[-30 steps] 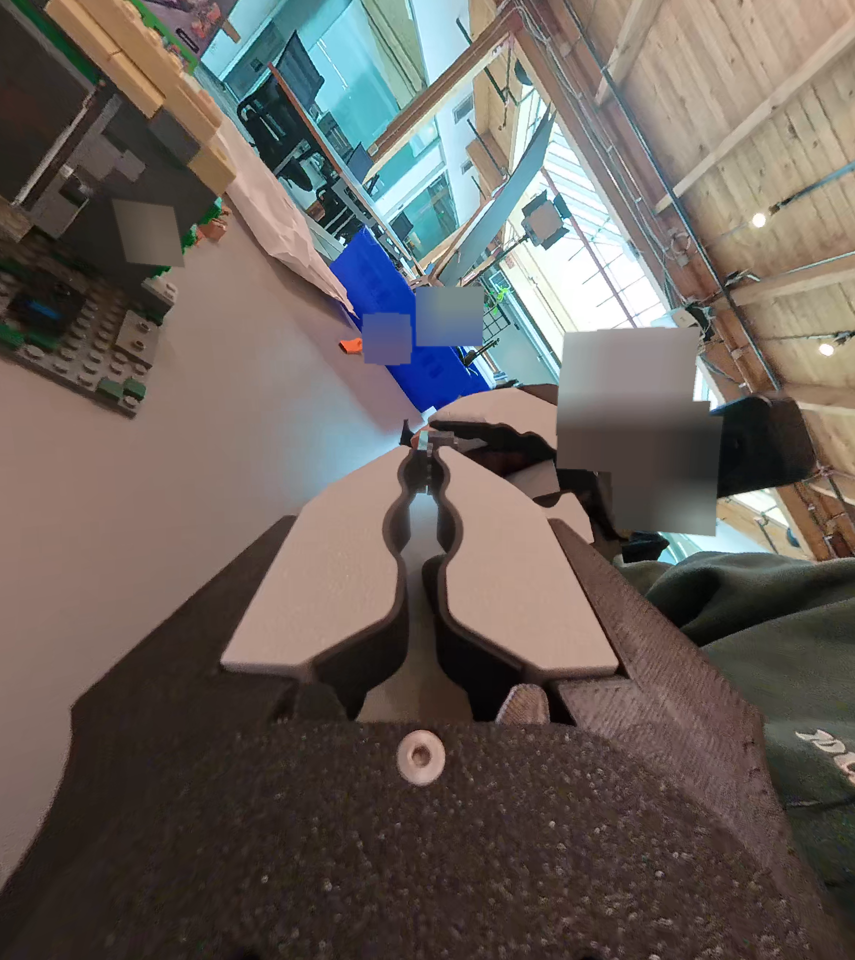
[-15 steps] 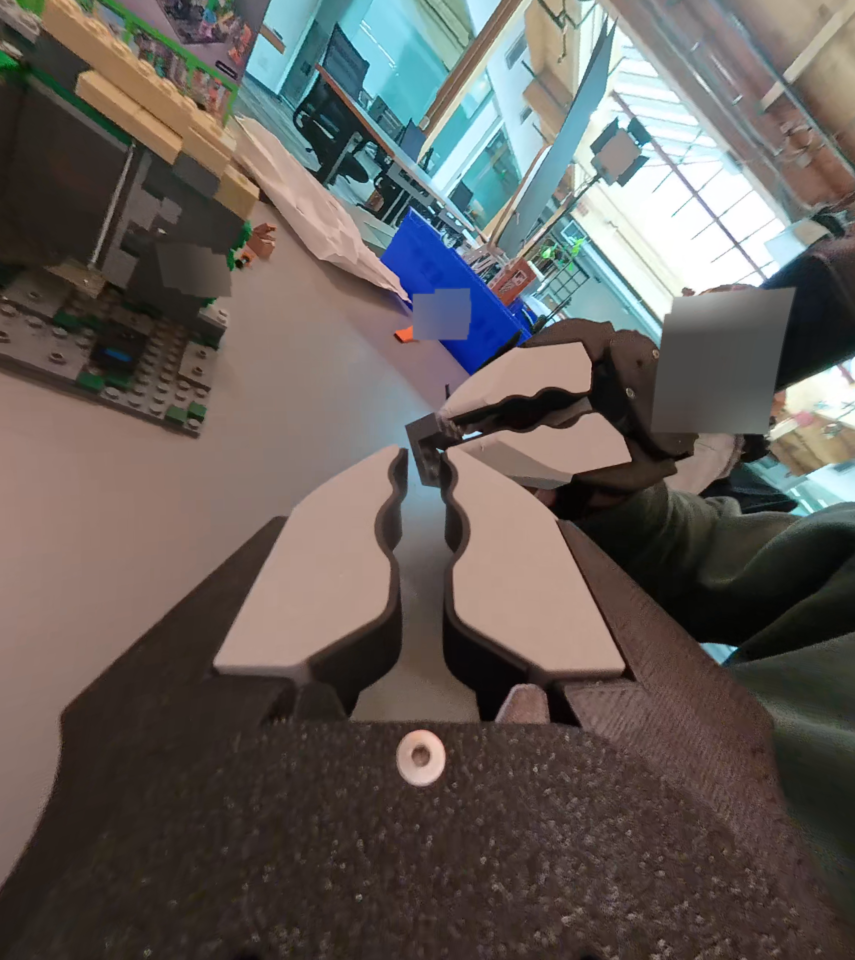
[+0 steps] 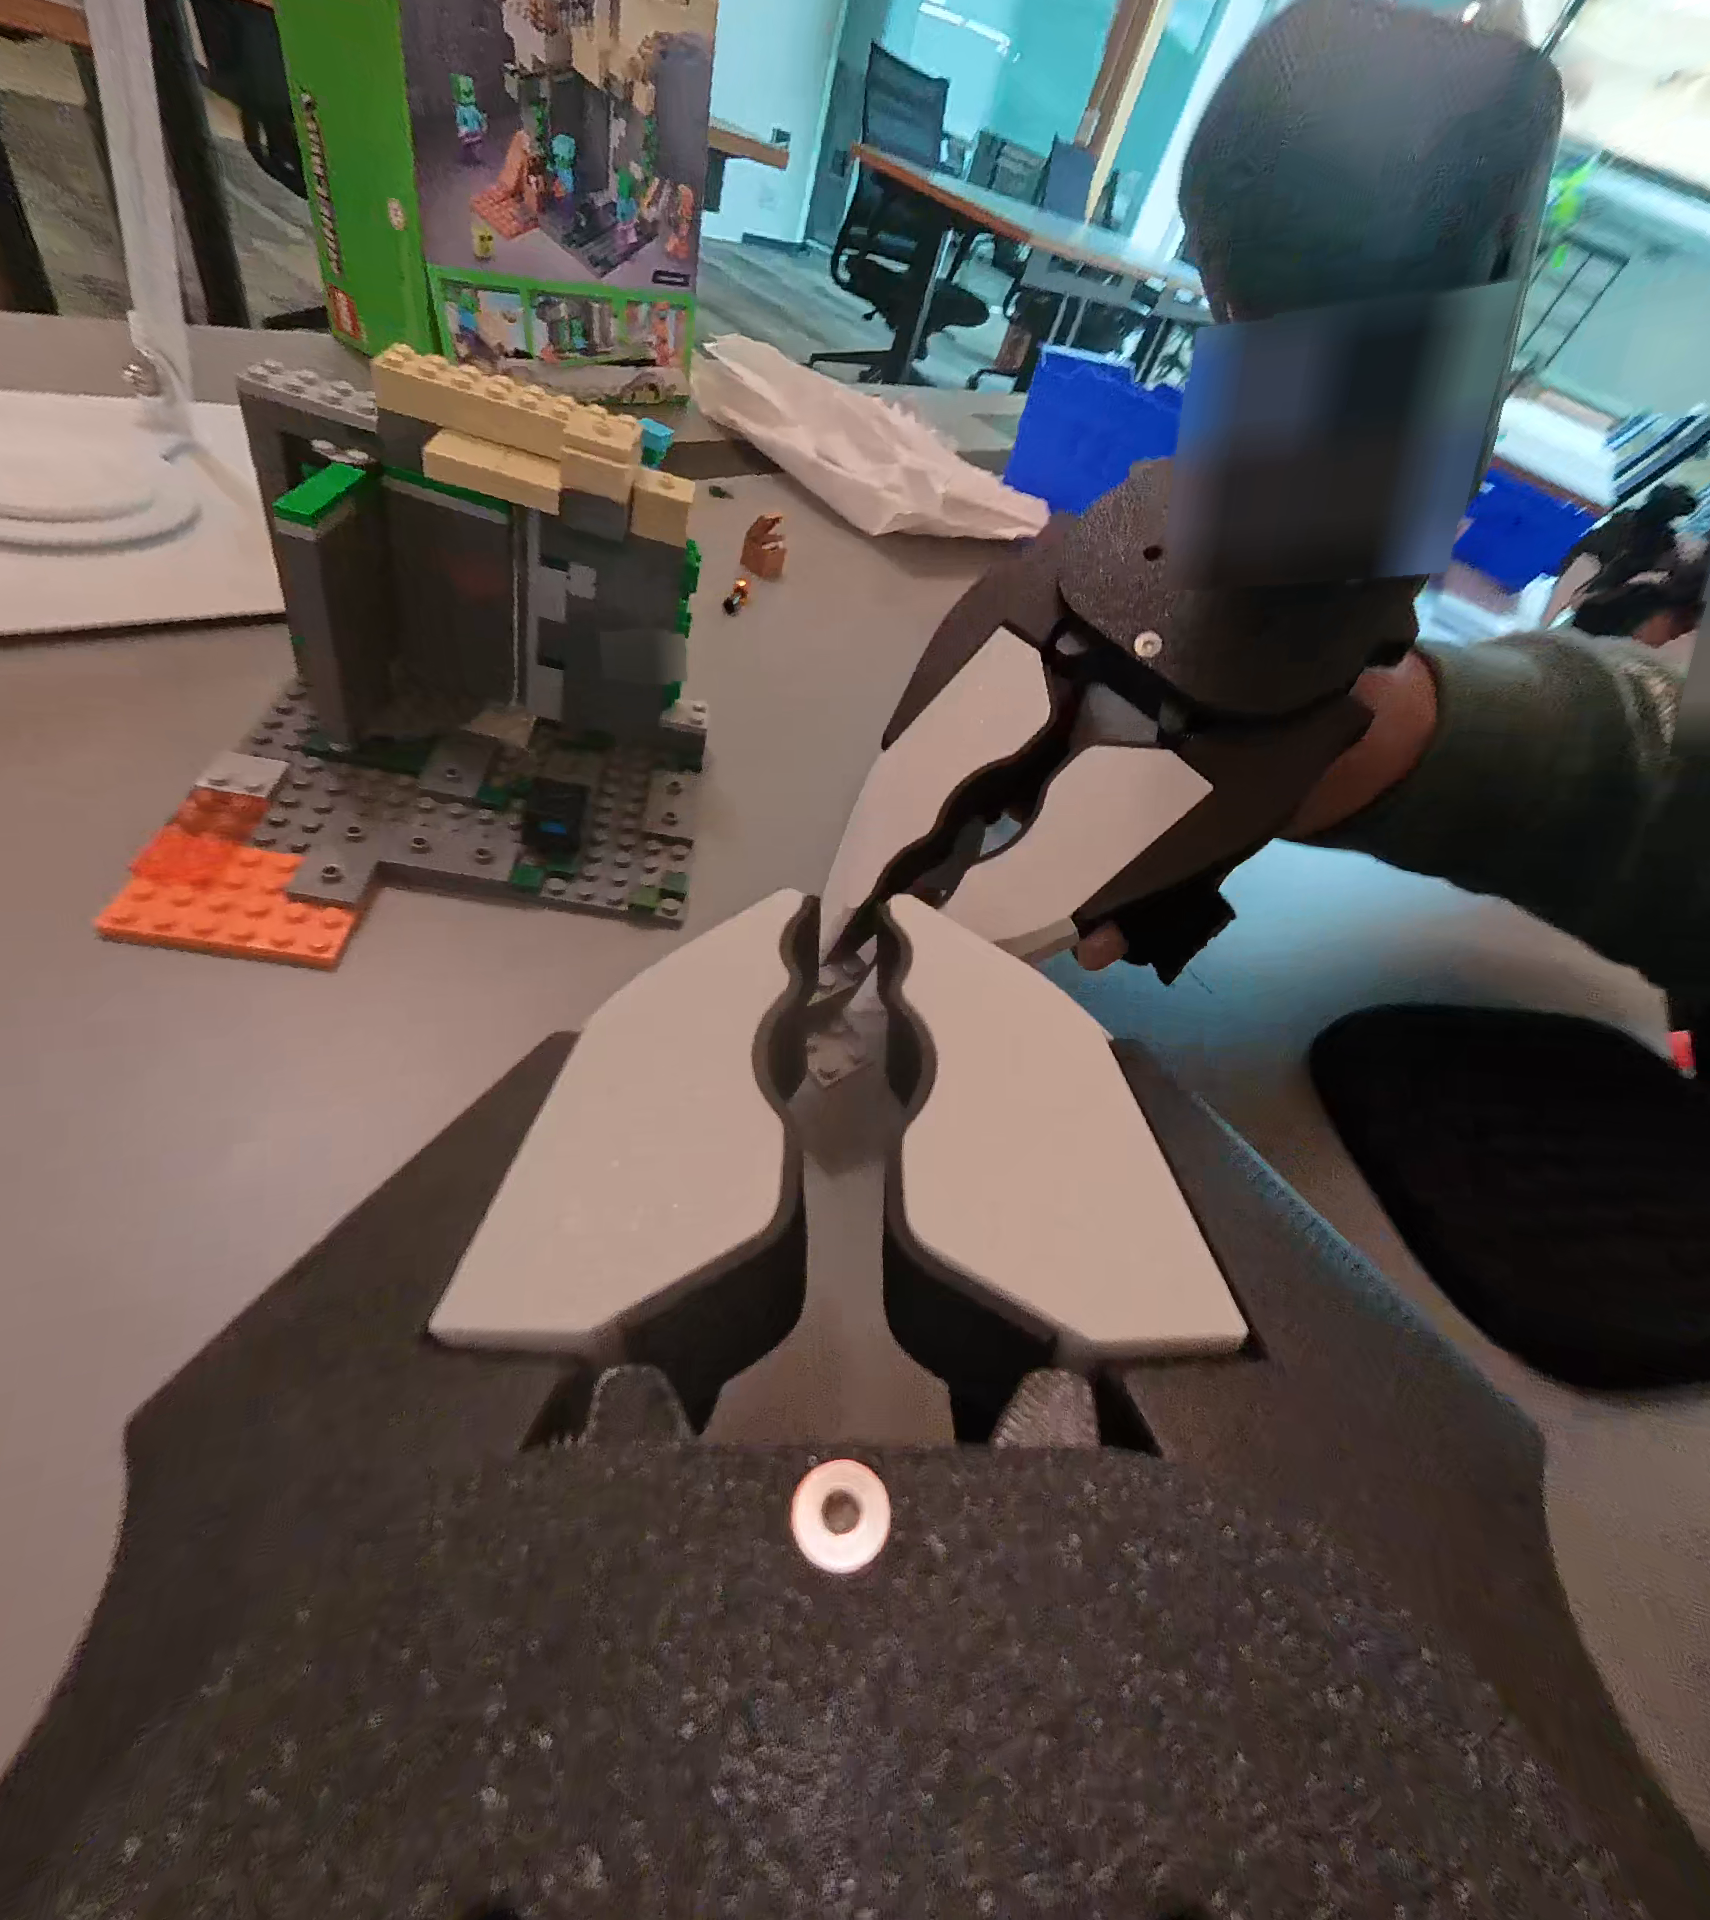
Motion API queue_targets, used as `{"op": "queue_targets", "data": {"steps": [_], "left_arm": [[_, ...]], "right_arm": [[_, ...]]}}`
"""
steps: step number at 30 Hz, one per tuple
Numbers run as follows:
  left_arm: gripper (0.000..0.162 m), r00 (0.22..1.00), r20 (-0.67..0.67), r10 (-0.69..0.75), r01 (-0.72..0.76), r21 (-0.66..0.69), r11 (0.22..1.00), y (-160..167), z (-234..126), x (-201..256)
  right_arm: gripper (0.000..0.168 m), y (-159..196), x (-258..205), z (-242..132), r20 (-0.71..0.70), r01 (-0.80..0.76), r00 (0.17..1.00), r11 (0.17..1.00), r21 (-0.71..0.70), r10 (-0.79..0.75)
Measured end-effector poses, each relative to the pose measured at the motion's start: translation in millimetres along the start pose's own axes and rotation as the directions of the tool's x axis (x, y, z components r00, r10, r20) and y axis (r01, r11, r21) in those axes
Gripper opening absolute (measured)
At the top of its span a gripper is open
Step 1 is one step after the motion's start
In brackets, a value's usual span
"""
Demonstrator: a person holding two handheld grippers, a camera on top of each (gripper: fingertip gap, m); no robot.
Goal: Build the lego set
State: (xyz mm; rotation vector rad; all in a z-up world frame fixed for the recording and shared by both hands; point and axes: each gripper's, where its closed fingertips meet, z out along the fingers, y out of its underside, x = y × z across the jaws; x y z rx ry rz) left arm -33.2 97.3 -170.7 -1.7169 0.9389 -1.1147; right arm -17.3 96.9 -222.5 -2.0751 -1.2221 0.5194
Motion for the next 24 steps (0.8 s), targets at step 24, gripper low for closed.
{"op": "queue_targets", "data": {"steps": [24], "left_arm": [[0.0,0.992,0.118,0.048,-0.053,0.039,0.998,-7.5,-6.5,-18.3]], "right_arm": [[0.014,-57.9,36.5,-39.7,-0.287,0.001,0.95,0.92,0.391,0.121]]}}
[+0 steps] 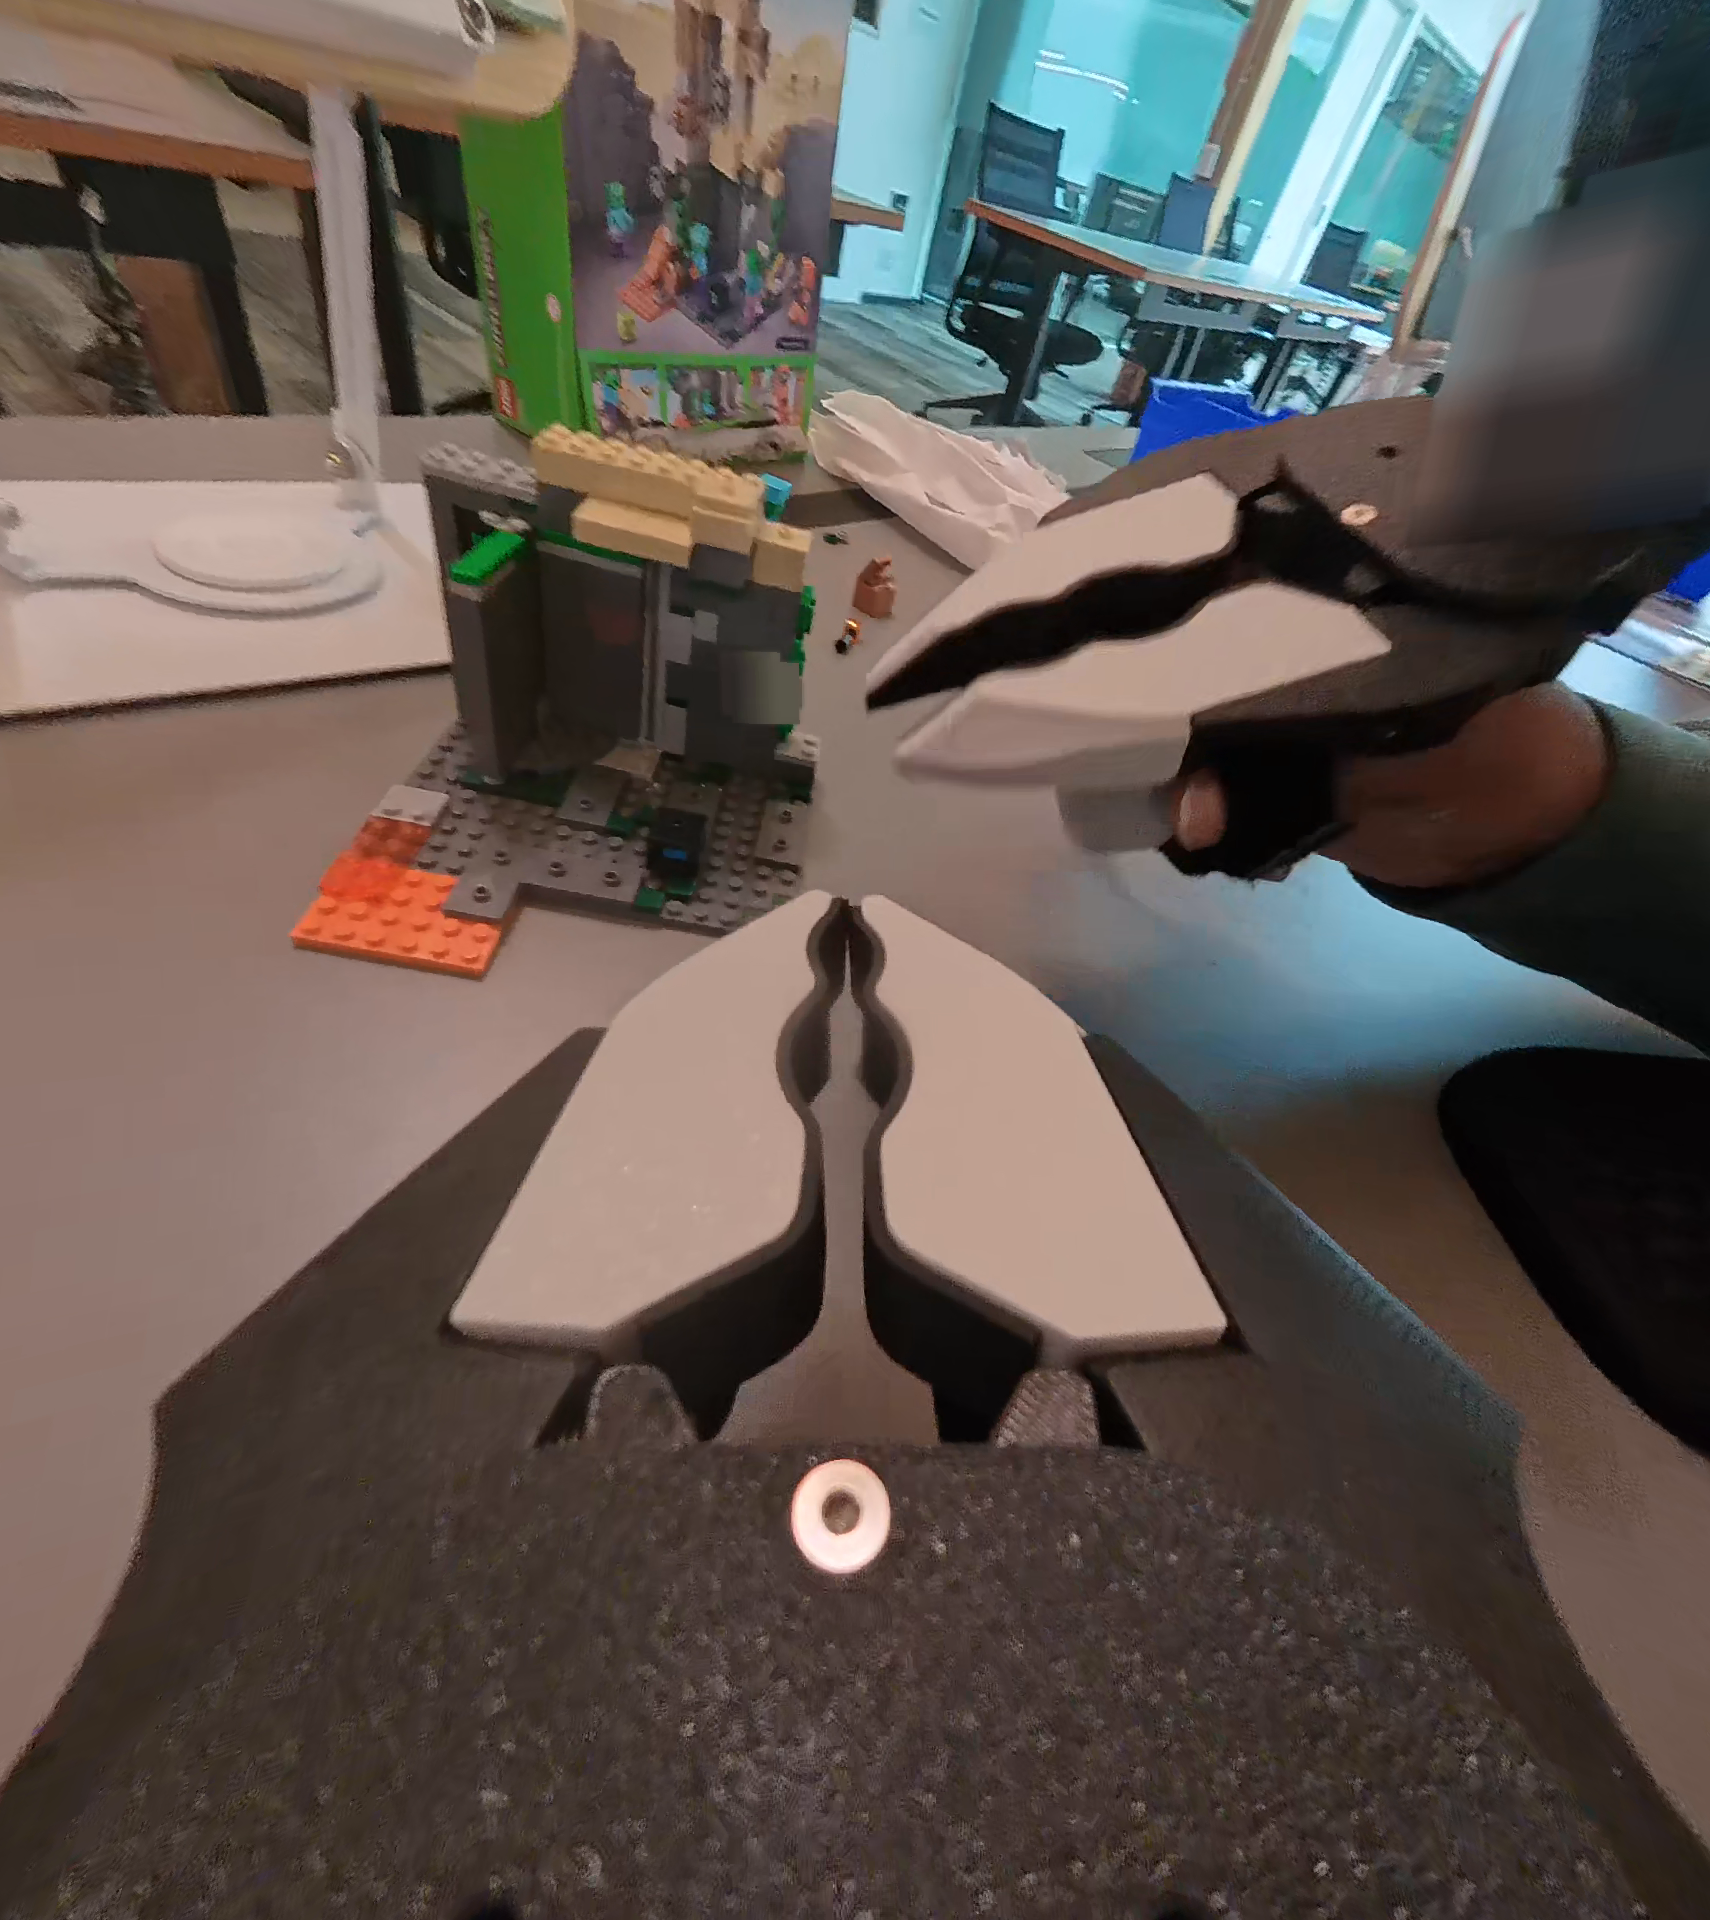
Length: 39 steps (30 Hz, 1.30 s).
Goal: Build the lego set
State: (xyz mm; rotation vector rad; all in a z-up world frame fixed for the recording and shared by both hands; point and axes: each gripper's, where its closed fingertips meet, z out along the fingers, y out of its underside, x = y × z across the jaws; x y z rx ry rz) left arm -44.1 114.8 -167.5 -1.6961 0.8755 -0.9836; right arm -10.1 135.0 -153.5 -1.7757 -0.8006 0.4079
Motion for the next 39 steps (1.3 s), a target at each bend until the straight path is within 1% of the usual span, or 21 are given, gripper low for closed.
{"op": "queue_targets", "data": {"steps": [5,7,12,15,18,22,23,25,34,39], "left_arm": [[0.0,0.988,0.125,0.095,-0.098,0.019,0.995,-20.7,-0.7,-20.6],[0.0,0.976,0.177,0.124,-0.13,0.024,0.991,-35.9,0.5,-31.3],[0.0,0.944,0.281,0.173,-0.206,0.09,0.974,-89.2,4.0,-53.7],[0.0,0.925,0.332,0.184,-0.241,0.14,0.96,-125.4,8.0,-63.7],[0.0,0.912,0.371,0.175,-0.253,0.172,0.952,-155.2,13.4,-73.9],[0.0,0.896,0.413,0.163,-0.254,0.175,0.951,-182.3,20.7,-92.0],[0.0,0.894,0.415,0.167,-0.252,0.16,0.954,-186.8,23.6,-96.8],[0.0,0.889,0.43,0.159,-0.255,0.175,0.951,-201.5,26.8,-106.0],[0.0,0.832,0.523,0.183,-0.314,0.174,0.933,-263.1,50.7,-148.9],[0.0,0.807,0.567,0.163,-0.318,0.184,0.93,-284.1,59.4,-175.7]], "right_arm": [[0.0,-51.3,26.2,-5.2,-0.167,-0.038,0.984,0.983,0.179,0.069],[0.0,-71.2,34.7,-6.6,-0.21,-0.041,0.974,0.972,0.231,0.091],[0.0,-112.6,49.5,-9.1,-0.226,-0.095,0.959,0.943,0.319,0.174],[0.0,-128.6,71.0,-16.8,-0.315,-0.058,0.933,0.934,0.352,0.177],[0.0,-125.5,95.8,-29.5,-0.415,-0.032,0.888,0.926,0.376,0.199],[0.0,-101.0,113.9,-35.5,-0.478,-0.001,0.86,0.937,0.35,0.18],[0.0,-95.1,116.8,-34.5,-0.482,-0.001,0.859,0.942,0.336,0.173],[0.0,-88.8,120.1,-32.5,-0.476,-0.011,0.862,0.946,0.325,0.174],[0.002,-89.4,122.6,-35.6,-0.475,0.018,0.868,0.948,0.318,0.142],[0.003,-90.9,122.0,-38.4,-0.471,0.026,0.872,0.947,0.321,0.135]]}}
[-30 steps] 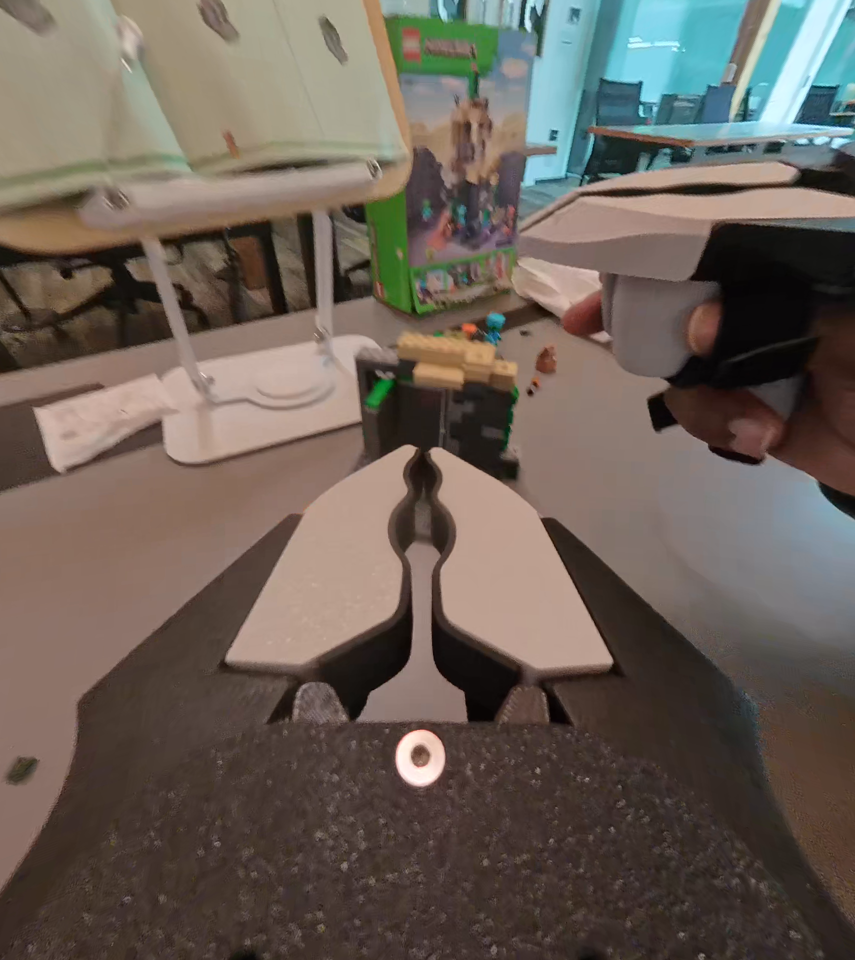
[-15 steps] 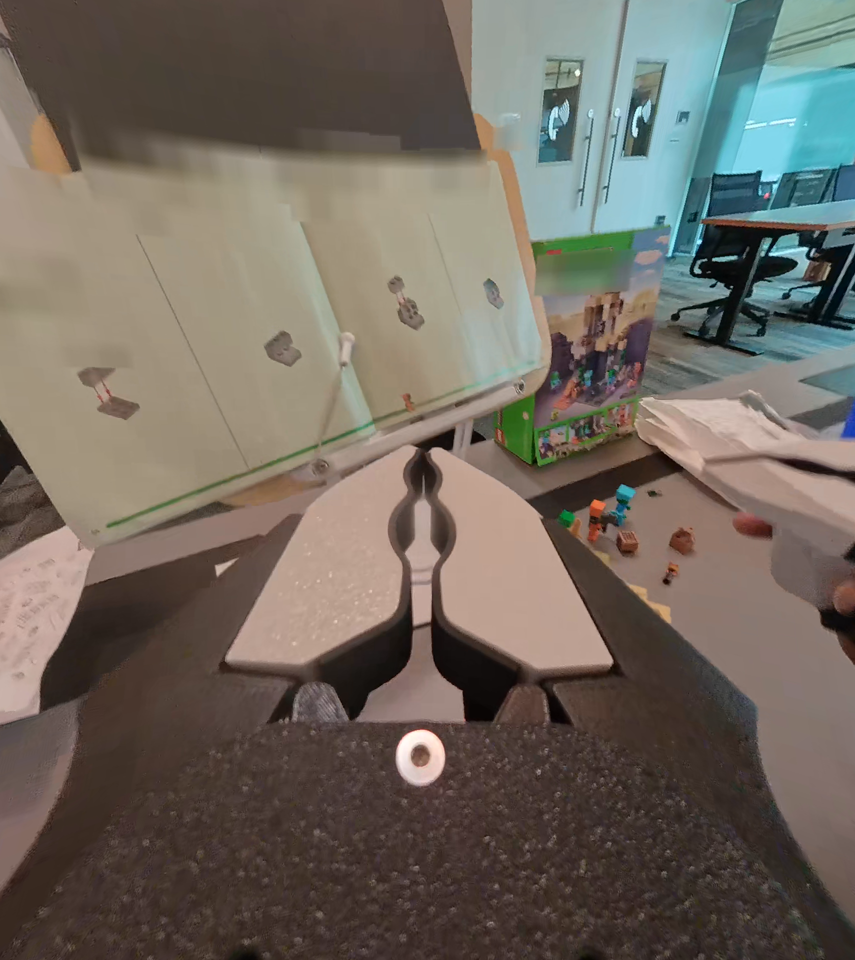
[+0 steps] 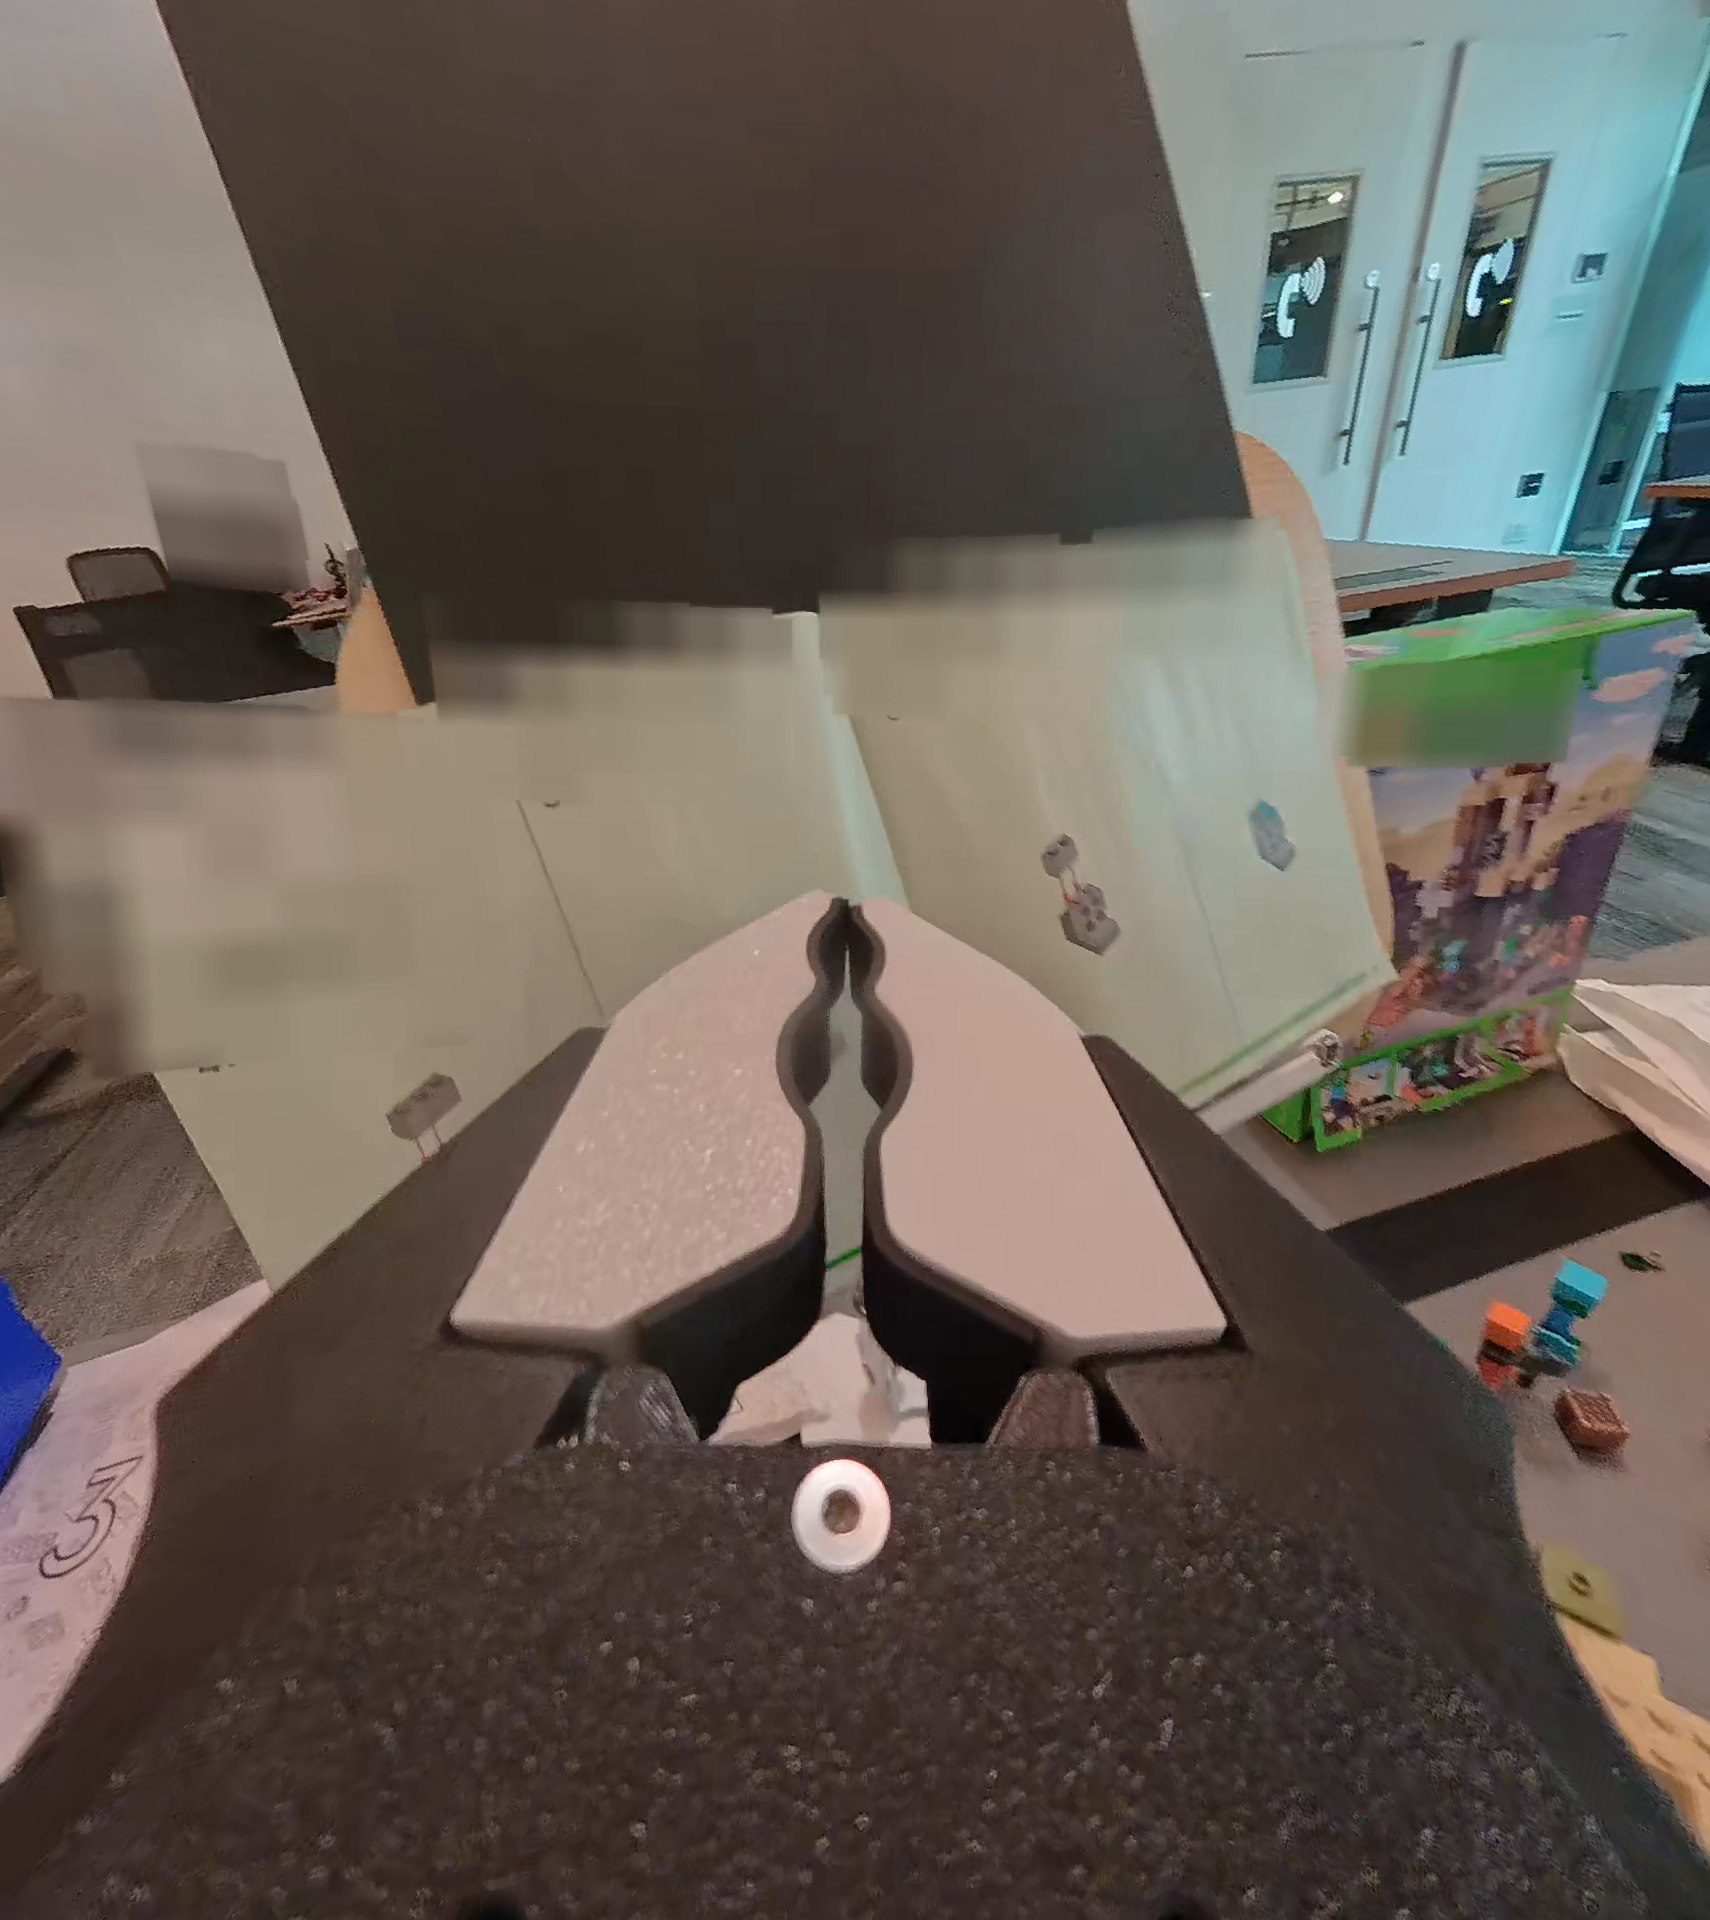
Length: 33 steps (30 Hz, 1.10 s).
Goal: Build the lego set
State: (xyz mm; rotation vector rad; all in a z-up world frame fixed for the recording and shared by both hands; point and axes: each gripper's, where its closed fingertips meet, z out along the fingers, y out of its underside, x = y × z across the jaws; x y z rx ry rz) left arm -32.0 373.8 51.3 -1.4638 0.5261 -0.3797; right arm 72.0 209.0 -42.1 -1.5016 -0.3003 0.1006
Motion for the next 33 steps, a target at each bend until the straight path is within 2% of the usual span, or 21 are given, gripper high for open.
{"op": "queue_targets", "data": {"steps": [10,22,33], "left_arm": [[0.0,0.998,0.056,-0.007,0.008,-0.027,1.0,1.8,34.3,-26.5],[0.0,0.998,0.058,-0.002,0.004,-0.033,0.999,5.0,34.7,-20.1],[0.0,0.999,0.024,-0.036,0.038,-0.091,0.995,55.3,12.5,-4.0]], "right_arm": [[0.004,-1.3,-0.9,-0.6,0.016,-0.012,1.0,1.0,-0.002,0.012],[0.005,-2.6,-0.4,-1.3,0.016,-0.001,1.0,1.0,0.001,0.001],[0.005,-1.6,-8.2,0.4,0.037,0.002,0.999,1.0,-0.002,-0.002]]}}
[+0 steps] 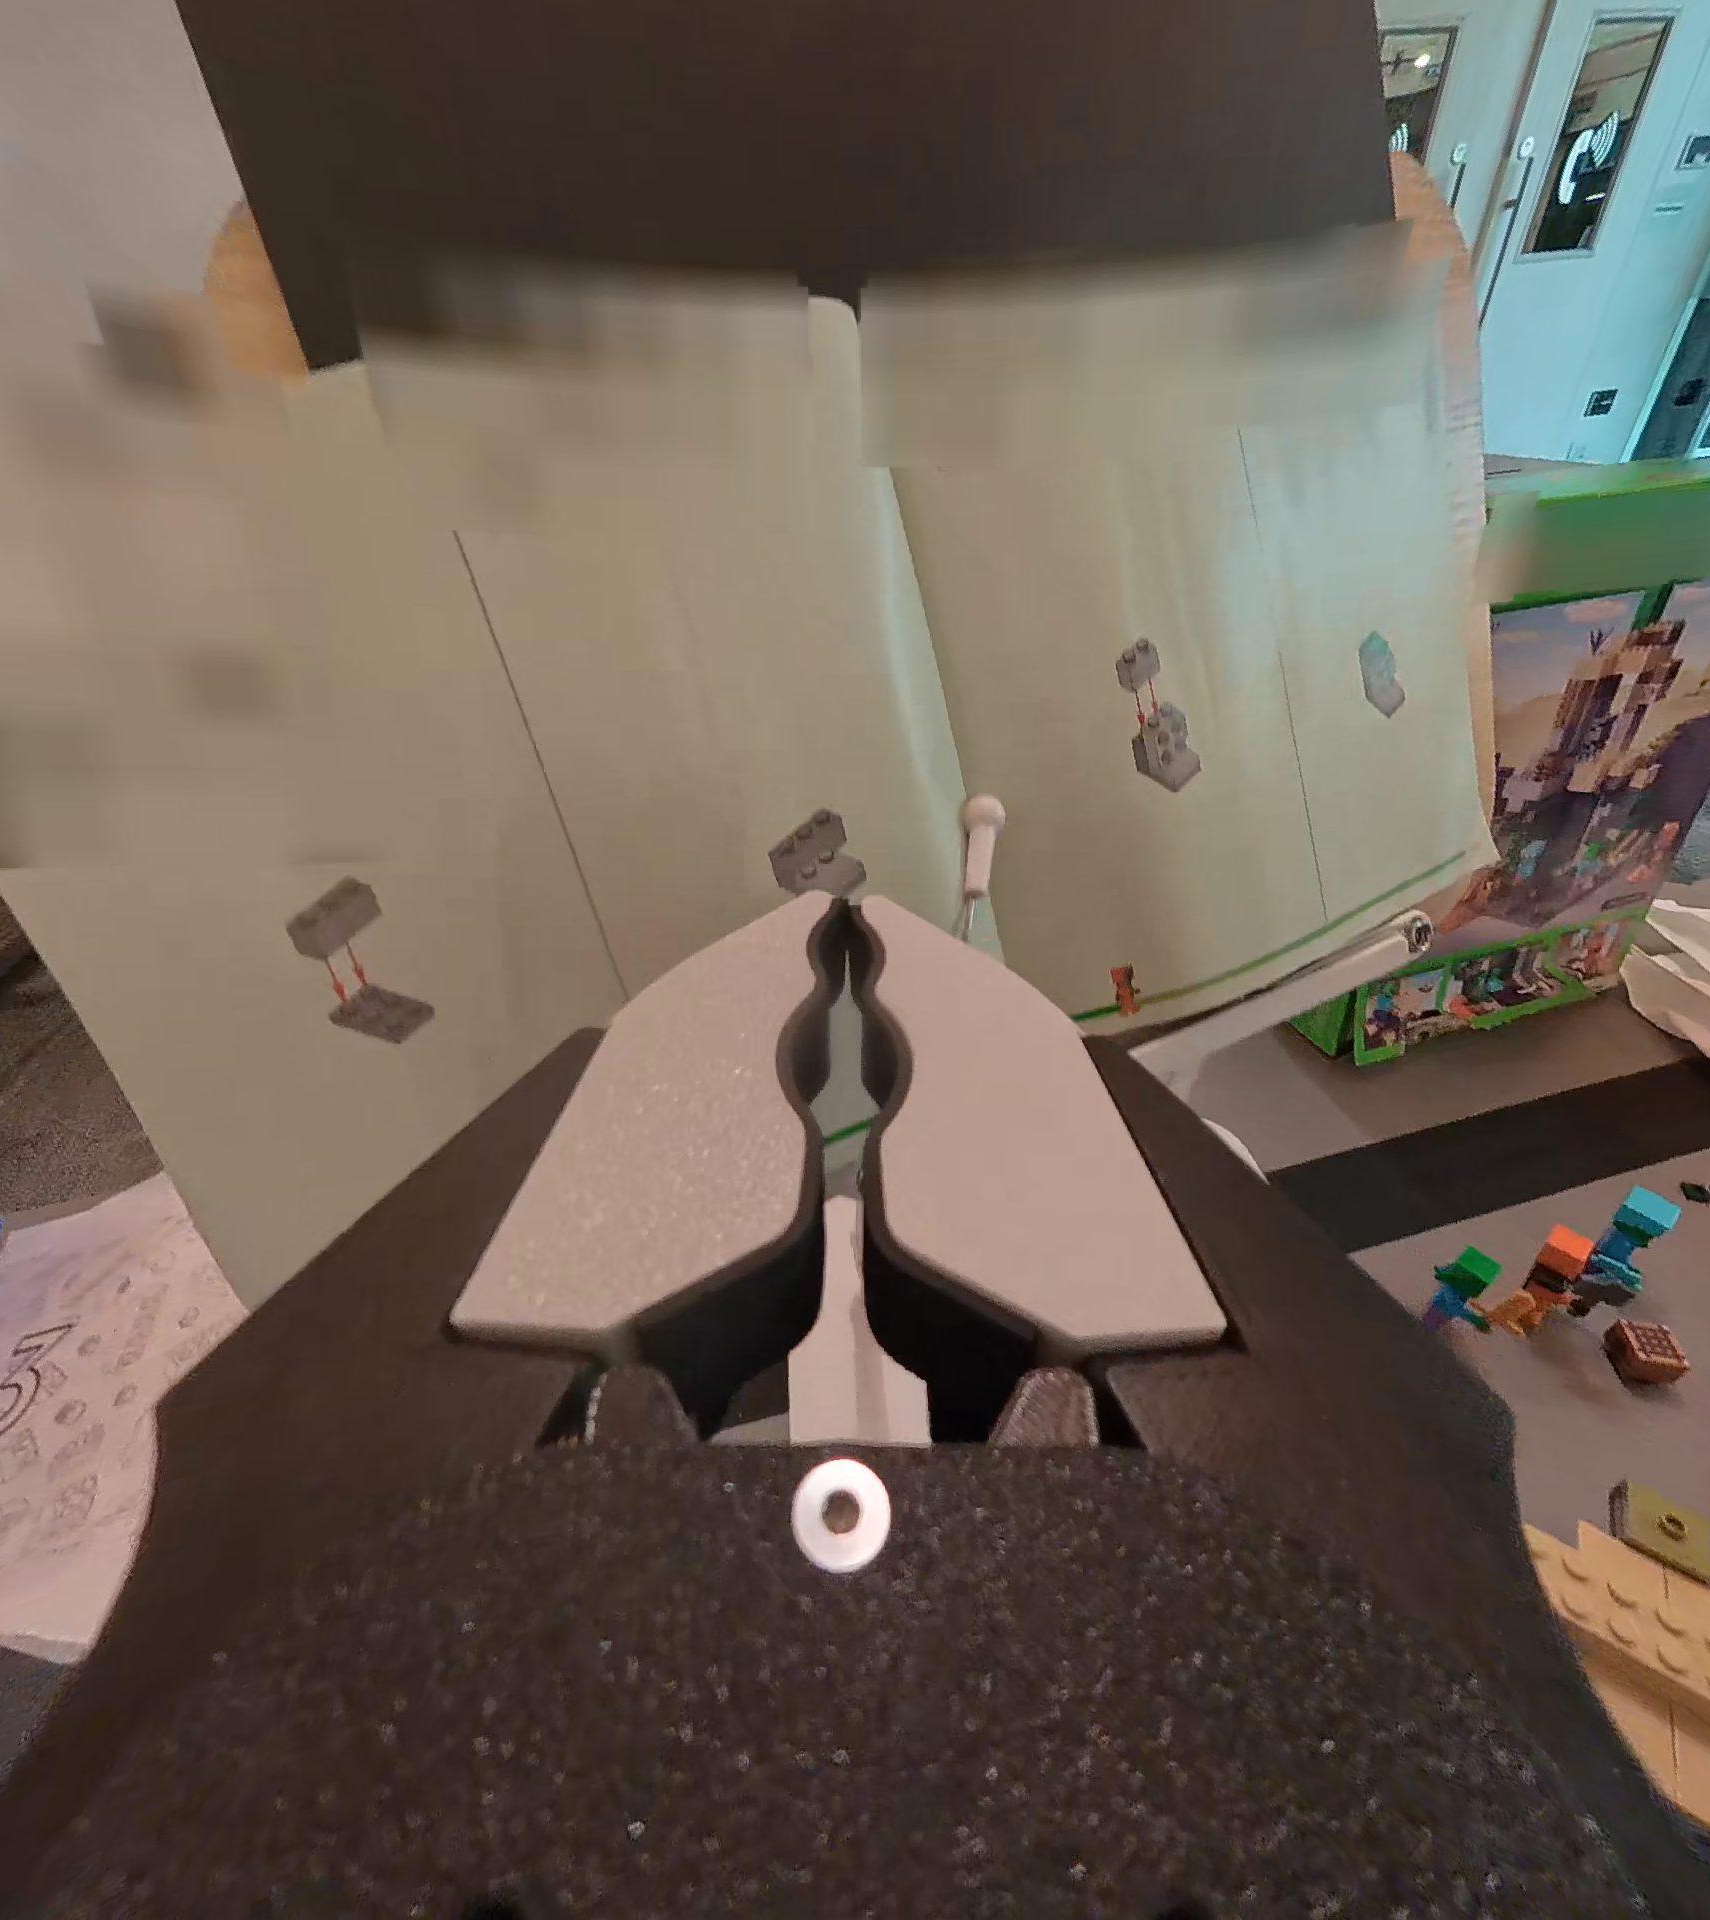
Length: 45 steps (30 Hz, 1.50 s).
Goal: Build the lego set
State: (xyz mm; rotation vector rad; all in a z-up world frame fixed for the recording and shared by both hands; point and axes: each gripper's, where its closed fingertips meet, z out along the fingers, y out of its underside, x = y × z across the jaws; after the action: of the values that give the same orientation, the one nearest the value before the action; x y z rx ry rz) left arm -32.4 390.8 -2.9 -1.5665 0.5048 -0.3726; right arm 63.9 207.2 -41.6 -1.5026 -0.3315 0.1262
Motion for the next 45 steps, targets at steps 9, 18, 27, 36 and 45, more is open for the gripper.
{"op": "queue_targets", "data": {"steps": [9,18,27,36,45], "left_arm": [[0.0,0.998,-0.054,0.016,-0.018,-0.024,1.0,26.2,-56.9,13.1],[0.0,0.985,-0.152,0.086,-0.089,-0.014,0.996,16.3,-186.0,-0.4],[0.0,0.989,-0.032,0.142,-0.145,-0.229,0.963,38.4,-281.7,-126.8],[0.021,0.985,-0.01,0.17,-0.152,-0.498,0.854,107.1,-319.2,-210.4],[0.043,0.946,-0.27,0.178,-0.321,-0.712,0.625,197.4,-329.4,-204.6]], "right_arm": [[0.005,-1.2,-5.8,0.3,0.017,0.001,1.0,1.0,0.006,-0.001],[0.005,4.8,-15.4,2.9,0.039,0.014,0.999,1.0,-0.011,-0.013],[0.005,11.6,-22.4,5.5,0.057,0.049,0.997,0.998,-0.032,-0.047],[0.006,13.8,-17.2,4.4,0.04,0.059,0.998,0.998,-0.038,-0.058],[0.006,21.8,-19.5,6.2,0.051,0.074,0.996,0.996,-0.054,-0.071]]}}
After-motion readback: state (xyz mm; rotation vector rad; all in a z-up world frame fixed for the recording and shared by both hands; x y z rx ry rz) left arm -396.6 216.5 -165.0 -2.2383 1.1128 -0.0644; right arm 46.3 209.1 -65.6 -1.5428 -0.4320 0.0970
